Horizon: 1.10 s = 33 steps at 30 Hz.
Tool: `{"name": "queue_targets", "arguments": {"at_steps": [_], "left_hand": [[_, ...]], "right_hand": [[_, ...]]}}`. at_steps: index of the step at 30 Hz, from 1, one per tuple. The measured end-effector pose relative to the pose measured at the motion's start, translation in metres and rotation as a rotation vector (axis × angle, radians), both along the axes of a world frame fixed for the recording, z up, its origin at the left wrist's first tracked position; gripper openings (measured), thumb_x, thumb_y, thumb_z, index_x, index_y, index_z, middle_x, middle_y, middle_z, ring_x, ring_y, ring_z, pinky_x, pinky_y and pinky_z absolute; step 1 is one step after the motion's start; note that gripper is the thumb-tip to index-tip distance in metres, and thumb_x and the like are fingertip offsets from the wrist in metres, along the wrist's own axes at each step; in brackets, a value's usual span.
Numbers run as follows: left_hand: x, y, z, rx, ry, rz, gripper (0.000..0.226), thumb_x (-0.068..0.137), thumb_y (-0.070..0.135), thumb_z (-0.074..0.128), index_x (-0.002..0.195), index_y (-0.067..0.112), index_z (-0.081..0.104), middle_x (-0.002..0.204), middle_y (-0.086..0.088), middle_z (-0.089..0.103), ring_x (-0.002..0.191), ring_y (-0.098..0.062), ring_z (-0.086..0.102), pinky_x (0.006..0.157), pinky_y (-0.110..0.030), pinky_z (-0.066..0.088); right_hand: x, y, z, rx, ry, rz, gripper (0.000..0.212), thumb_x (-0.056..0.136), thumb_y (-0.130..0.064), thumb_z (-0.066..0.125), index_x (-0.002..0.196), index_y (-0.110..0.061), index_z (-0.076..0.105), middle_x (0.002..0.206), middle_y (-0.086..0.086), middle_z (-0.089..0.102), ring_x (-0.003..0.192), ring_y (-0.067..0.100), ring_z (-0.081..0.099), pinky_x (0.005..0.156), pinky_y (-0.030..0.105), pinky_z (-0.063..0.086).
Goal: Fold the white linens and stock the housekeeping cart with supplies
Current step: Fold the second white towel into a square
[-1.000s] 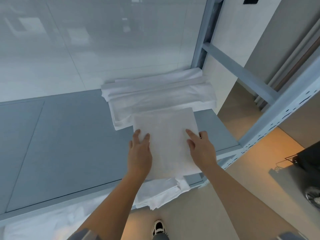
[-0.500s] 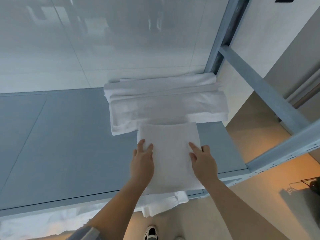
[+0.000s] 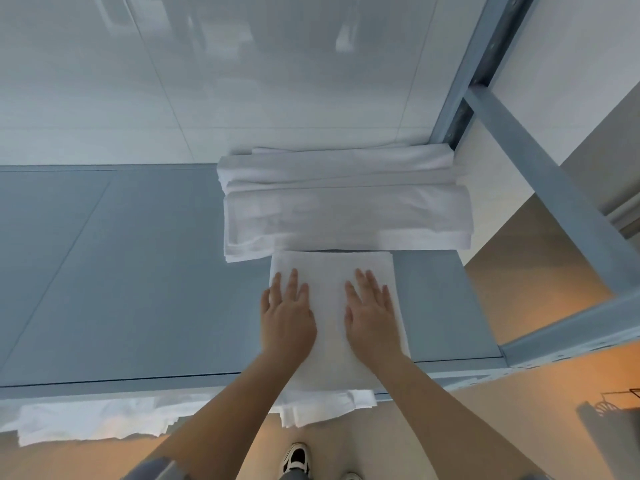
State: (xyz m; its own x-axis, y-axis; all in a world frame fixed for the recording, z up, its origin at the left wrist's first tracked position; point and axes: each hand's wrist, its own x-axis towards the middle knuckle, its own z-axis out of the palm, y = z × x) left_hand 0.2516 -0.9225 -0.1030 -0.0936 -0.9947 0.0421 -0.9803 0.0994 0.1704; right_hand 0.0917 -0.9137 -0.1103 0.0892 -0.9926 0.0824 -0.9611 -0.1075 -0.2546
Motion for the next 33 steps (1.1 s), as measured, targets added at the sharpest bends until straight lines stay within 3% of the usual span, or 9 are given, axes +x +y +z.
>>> {"name": "queue_targets", "arguments": {"at_steps": [2,4,10,13,17,19,22,29,33], "left_hand": [[-0.005,-0.006,-0.009,0.047,0.009,-0.104,0.053,0.098,0.033,0.028,0.150,0.025,0.026,0.161,0.000,0.007,0.147,-0.027,-0.010,0.118,-0.042,-0.007],[-0.002,-0.008,-0.022,0.138,0.018,-0.104,0.057,0.097,0.047,0.014,0.152,0.036,0.005,0.161,0.005,-0.008,0.144,-0.021,-0.022,0.118,-0.042,-0.012],[0.025,-0.011,-0.039,0.204,0.059,-0.002,0.069,0.085,0.071,0.006,0.144,0.046,-0.020,0.157,0.012,-0.022,0.146,-0.021,-0.016,0.119,-0.042,-0.006],[0.026,-0.010,-0.037,0.206,-0.018,0.018,0.071,0.084,0.070,-0.001,0.147,0.041,-0.016,0.158,0.011,-0.018,0.147,-0.023,-0.014,0.116,-0.049,-0.014],[0.009,-0.024,-0.019,0.070,-0.082,0.032,0.064,0.093,0.048,0.017,0.151,0.022,0.021,0.160,0.000,0.014,0.148,-0.023,-0.007,0.108,-0.052,-0.027],[-0.002,-0.038,-0.015,0.055,-0.031,-0.055,0.060,0.095,0.040,0.025,0.152,0.021,0.017,0.161,0.002,0.010,0.147,-0.021,-0.013,0.109,-0.045,-0.028],[-0.008,-0.045,-0.022,0.138,0.005,-0.132,0.058,0.099,0.046,0.016,0.152,0.031,0.000,0.160,0.009,-0.006,0.144,-0.015,-0.021,0.115,-0.043,-0.018],[0.023,-0.034,-0.033,0.227,0.136,-0.014,0.061,0.098,0.051,0.023,0.151,0.038,-0.006,0.158,0.015,-0.016,0.146,-0.017,-0.016,0.119,-0.039,-0.004],[0.026,-0.009,-0.038,0.211,0.158,-0.001,0.067,0.094,0.058,0.023,0.151,0.037,-0.004,0.158,0.013,-0.016,0.147,-0.024,-0.012,0.119,-0.041,-0.001]], "right_hand": [[0.014,-0.004,-0.011,0.100,-0.009,0.098,0.053,0.101,-0.031,0.029,0.152,-0.020,0.020,0.161,-0.003,0.000,0.148,0.017,-0.008,0.117,0.039,-0.013],[0.020,-0.002,-0.022,0.159,0.042,0.120,0.056,0.100,-0.041,0.015,0.153,-0.026,0.007,0.160,-0.009,-0.007,0.146,0.011,-0.016,0.115,0.040,-0.019],[-0.011,-0.010,-0.032,0.199,0.089,-0.045,0.065,0.095,-0.059,0.010,0.152,-0.032,-0.008,0.157,-0.011,-0.018,0.144,0.008,-0.019,0.117,0.043,-0.015],[-0.033,-0.011,-0.029,0.289,0.068,-0.182,0.067,0.096,-0.059,0.010,0.151,-0.029,-0.012,0.158,-0.010,-0.021,0.146,0.012,-0.015,0.118,0.047,-0.010],[-0.027,-0.027,-0.017,0.189,0.137,-0.207,0.063,0.100,-0.048,0.019,0.154,-0.018,0.004,0.161,-0.002,-0.009,0.148,0.017,-0.010,0.114,0.052,-0.014],[-0.009,-0.046,-0.009,0.106,0.096,-0.064,0.058,0.101,-0.040,0.027,0.153,-0.021,0.012,0.162,-0.004,-0.002,0.148,0.017,-0.008,0.114,0.049,-0.015],[0.009,-0.059,-0.012,0.188,0.096,0.114,0.055,0.102,-0.041,0.023,0.153,-0.027,0.006,0.161,-0.007,-0.007,0.147,0.014,-0.013,0.116,0.046,-0.015],[-0.038,-0.037,-0.026,0.275,0.071,-0.104,0.061,0.101,-0.049,0.014,0.152,-0.026,-0.009,0.159,-0.011,-0.015,0.145,0.008,-0.017,0.118,0.048,-0.009],[-0.026,-0.014,-0.024,0.260,0.088,-0.022,0.064,0.096,-0.058,0.013,0.151,-0.033,-0.010,0.156,-0.013,-0.021,0.144,0.010,-0.021,0.113,0.051,-0.018]]}}
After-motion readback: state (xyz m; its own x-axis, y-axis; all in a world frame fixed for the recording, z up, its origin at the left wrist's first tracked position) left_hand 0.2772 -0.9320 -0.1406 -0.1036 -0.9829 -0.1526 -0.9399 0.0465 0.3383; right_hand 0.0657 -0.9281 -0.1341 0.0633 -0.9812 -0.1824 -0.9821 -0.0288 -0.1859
